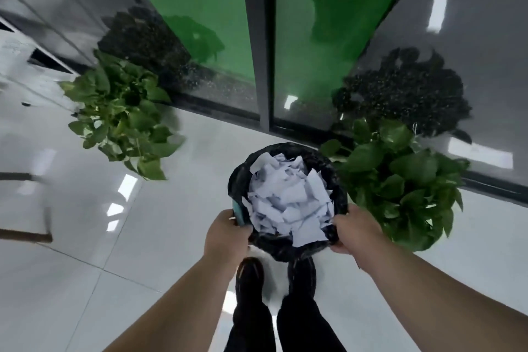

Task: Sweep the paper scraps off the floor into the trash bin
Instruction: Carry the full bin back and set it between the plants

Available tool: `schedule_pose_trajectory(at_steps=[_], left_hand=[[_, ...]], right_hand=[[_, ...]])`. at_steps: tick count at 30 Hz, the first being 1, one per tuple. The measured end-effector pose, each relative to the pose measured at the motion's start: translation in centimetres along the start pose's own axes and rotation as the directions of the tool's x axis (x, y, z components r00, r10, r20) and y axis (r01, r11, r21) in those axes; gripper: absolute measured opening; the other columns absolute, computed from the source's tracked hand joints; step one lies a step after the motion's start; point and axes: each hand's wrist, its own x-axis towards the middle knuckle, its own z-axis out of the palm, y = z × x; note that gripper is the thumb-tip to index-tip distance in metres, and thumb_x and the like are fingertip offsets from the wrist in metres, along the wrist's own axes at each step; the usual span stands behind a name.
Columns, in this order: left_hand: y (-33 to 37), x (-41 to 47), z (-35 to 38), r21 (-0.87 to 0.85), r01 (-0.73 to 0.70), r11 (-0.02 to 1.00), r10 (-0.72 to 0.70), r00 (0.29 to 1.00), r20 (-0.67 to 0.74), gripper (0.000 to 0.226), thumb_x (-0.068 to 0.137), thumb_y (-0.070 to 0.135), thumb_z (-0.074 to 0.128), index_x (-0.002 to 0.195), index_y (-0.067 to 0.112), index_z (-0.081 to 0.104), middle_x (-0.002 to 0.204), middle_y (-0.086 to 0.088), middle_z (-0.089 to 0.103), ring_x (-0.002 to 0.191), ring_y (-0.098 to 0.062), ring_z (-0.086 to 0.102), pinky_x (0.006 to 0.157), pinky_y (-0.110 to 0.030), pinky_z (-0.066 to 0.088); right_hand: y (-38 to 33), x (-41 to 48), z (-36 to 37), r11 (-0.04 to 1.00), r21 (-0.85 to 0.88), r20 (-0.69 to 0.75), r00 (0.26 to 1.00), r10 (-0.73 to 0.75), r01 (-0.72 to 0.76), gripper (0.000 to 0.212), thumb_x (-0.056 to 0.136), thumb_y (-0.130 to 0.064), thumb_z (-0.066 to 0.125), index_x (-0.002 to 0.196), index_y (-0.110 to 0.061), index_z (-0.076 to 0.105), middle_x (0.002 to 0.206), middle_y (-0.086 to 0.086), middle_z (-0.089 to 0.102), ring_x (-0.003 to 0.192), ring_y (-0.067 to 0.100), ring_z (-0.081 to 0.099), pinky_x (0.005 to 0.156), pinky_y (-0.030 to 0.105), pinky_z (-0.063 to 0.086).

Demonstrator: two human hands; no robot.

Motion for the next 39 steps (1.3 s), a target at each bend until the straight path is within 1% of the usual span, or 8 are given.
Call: schedule_pose_trajectory(at_steps=[4, 9, 13, 18, 23, 28, 33, 39], left_hand=[[-1.4, 9.2, 3.4, 0.006, 0.022, 1.000, -0.022, 0.999, 0.033, 0.018, 0.091, 0.009, 0.067, 0.097, 0.024, 0.060, 0.095, -0.001, 0.073, 0.085, -0.030, 0.075, 0.067, -0.036, 0.061], [-3.6, 19.5, 7.2, 0.076, -0.026, 0.997, 0.021, 0.997, 0.070, 0.018, 0.091, 0.011, 0.066, 0.098, 0.026, 0.059, 0.095, -0.001, 0.074, 0.076, -0.022, 0.076, 0.077, -0.044, 0.062], [-4.8, 25.9, 10.1, 0.103, -0.062, 0.993, 0.053, 0.995, 0.085, 0.017, 0.092, 0.012, 0.064, 0.104, 0.024, 0.060, 0.092, 0.003, 0.075, 0.055, -0.005, 0.071, 0.078, -0.042, 0.062], [-5.1, 29.7, 12.3, 0.140, -0.076, 0.987, 0.063, 0.993, 0.097, 0.021, 0.094, 0.012, 0.062, 0.109, 0.025, 0.057, 0.094, 0.009, 0.071, 0.061, -0.009, 0.073, 0.079, -0.041, 0.062], [-4.9, 32.0, 13.5, 0.165, -0.094, 0.982, 0.077, 0.991, 0.108, 0.023, 0.094, 0.012, 0.061, 0.111, 0.027, 0.056, 0.094, 0.009, 0.075, 0.072, -0.016, 0.076, 0.082, -0.045, 0.061], [-4.3, 31.6, 14.0, 0.213, -0.097, 0.972, 0.079, 0.993, 0.089, 0.037, 0.095, 0.020, 0.060, 0.131, 0.025, 0.054, 0.091, 0.013, 0.072, 0.077, -0.018, 0.075, 0.085, -0.046, 0.062], [-1.9, 26.1, 12.5, 0.323, -0.088, 0.942, 0.050, 0.991, 0.125, 0.059, 0.098, 0.029, 0.059, 0.153, 0.023, 0.041, 0.084, 0.019, 0.049, 0.071, -0.002, 0.052, 0.060, -0.023, 0.045], [6.9, 15.7, 8.0, 0.304, -0.163, 0.939, 0.112, 0.977, 0.179, 0.048, 0.099, 0.036, 0.058, 0.145, 0.023, 0.050, 0.106, 0.007, 0.060, 0.075, 0.000, 0.049, 0.058, -0.021, 0.038]], right_hand=[[0.7, 9.0, 3.1, 0.997, 0.057, -0.030, 0.998, 0.054, -0.052, 0.016, 0.094, -0.004, 0.058, 0.094, -0.020, 0.061, 0.104, 0.017, 0.066, 0.091, 0.040, 0.069, 0.064, 0.043, 0.063], [2.6, 19.9, 7.1, 0.983, 0.124, -0.029, 0.990, 0.138, -0.133, 0.028, 0.102, 0.001, 0.041, 0.120, -0.013, 0.058, 0.102, 0.017, 0.063, 0.080, 0.035, 0.062, 0.032, 0.030, 0.049], [4.2, 26.4, 8.7, 0.997, 0.062, -0.067, 0.996, 0.051, -0.047, 0.025, 0.095, -0.007, 0.056, 0.120, -0.006, 0.060, 0.106, 0.021, 0.069, 0.073, 0.031, 0.069, 0.055, 0.038, 0.062], [4.2, 30.3, 9.8, 0.973, 0.212, -0.060, 0.992, 0.109, -0.094, 0.021, 0.098, 0.001, 0.051, 0.105, -0.014, 0.064, 0.100, 0.018, 0.067, 0.073, 0.032, 0.066, 0.039, 0.031, 0.056], [4.3, 33.7, 10.1, 0.989, 0.149, -0.121, 0.992, 0.020, -0.002, 0.027, 0.094, -0.002, 0.056, 0.095, -0.028, 0.063, 0.109, 0.012, 0.071, 0.083, 0.037, 0.073, 0.058, 0.038, 0.060], [3.8, 34.0, 10.1, 0.988, 0.152, -0.106, 0.994, 0.030, -0.014, 0.026, 0.098, -0.006, 0.051, 0.115, -0.025, 0.060, 0.116, 0.011, 0.067, 0.091, 0.038, 0.071, 0.048, 0.033, 0.058], [2.4, 30.0, 8.8, 0.999, 0.032, -0.168, 0.985, 0.046, -0.041, 0.045, 0.095, -0.021, 0.053, 0.140, -0.025, 0.048, 0.108, 0.010, 0.064, 0.097, 0.038, 0.069, 0.081, 0.051, 0.062], [-3.4, 18.1, 2.9, 0.998, -0.058, -0.214, 0.976, -0.042, 0.030, 0.059, 0.099, -0.039, 0.047, 0.153, -0.026, 0.029, 0.112, 0.010, 0.059, 0.098, 0.034, 0.060, 0.086, 0.039, 0.051]])
